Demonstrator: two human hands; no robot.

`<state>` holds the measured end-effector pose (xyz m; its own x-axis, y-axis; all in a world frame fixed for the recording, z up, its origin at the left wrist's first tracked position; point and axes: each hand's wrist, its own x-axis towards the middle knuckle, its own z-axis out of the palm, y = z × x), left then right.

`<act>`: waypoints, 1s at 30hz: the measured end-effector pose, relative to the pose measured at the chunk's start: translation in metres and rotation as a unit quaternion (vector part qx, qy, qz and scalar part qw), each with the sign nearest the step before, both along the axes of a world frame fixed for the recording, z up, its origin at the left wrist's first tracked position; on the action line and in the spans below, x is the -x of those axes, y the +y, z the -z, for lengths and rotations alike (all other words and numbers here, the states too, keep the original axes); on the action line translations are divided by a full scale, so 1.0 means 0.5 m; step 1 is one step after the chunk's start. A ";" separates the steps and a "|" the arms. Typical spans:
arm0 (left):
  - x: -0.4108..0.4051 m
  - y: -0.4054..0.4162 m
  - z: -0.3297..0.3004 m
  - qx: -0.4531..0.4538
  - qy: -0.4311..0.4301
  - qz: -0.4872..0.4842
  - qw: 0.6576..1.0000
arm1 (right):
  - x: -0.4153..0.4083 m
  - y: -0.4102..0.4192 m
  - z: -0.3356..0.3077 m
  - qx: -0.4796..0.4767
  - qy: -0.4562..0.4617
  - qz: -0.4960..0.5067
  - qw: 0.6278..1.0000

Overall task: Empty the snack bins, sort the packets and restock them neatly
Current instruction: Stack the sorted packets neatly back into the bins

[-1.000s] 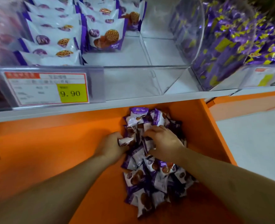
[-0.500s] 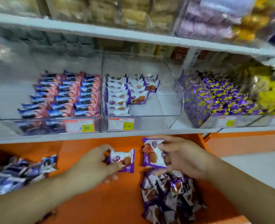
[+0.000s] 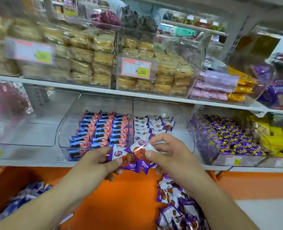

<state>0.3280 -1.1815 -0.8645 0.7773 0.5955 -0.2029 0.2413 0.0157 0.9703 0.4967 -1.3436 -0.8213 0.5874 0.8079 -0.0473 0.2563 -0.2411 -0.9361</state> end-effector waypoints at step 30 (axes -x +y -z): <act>-0.098 -0.001 -0.002 -0.140 0.027 0.178 0.974 | -0.074 -0.003 0.083 0.073 -0.114 -0.060 0.989</act>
